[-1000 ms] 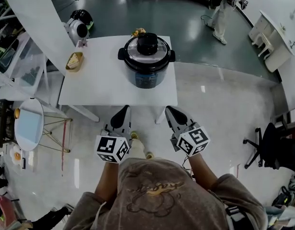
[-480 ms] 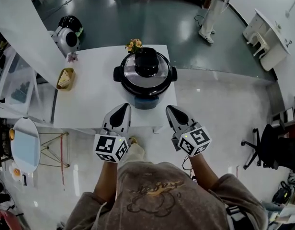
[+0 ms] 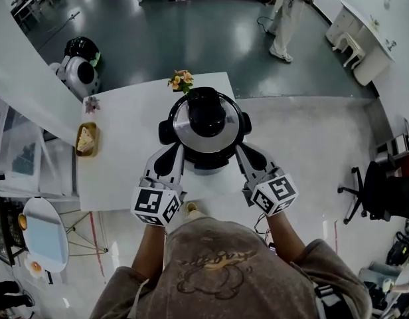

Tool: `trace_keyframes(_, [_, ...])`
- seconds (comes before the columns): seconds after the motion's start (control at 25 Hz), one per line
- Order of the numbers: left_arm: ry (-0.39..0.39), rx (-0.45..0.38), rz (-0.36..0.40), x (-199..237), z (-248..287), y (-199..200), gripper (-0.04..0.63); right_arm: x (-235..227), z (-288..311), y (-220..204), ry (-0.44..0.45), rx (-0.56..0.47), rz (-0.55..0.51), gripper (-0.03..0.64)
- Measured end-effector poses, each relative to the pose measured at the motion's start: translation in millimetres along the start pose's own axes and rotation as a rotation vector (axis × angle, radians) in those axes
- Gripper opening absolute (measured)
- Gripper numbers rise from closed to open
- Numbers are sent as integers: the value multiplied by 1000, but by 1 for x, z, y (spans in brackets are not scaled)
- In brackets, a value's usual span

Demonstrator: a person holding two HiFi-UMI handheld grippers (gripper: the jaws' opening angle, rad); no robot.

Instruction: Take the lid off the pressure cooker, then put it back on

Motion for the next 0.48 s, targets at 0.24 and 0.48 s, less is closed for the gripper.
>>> trace_keyframes(0.24, [-56, 8, 10, 8, 23, 6, 5, -13, 15, 6, -36, -16, 8, -5])
trace_keyframes(0.48, [-97, 1, 15, 4, 37, 14, 60, -24, 22, 18, 1, -32, 3, 11])
Point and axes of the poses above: the fingertips, and each gripper's own axes: z forward along the fingers, x to its left, y out of its top, the point moved 3 cm from there along -z, backward along the fingers, and after that the axes turned 9 degrees about y, right-handed, at the moved point
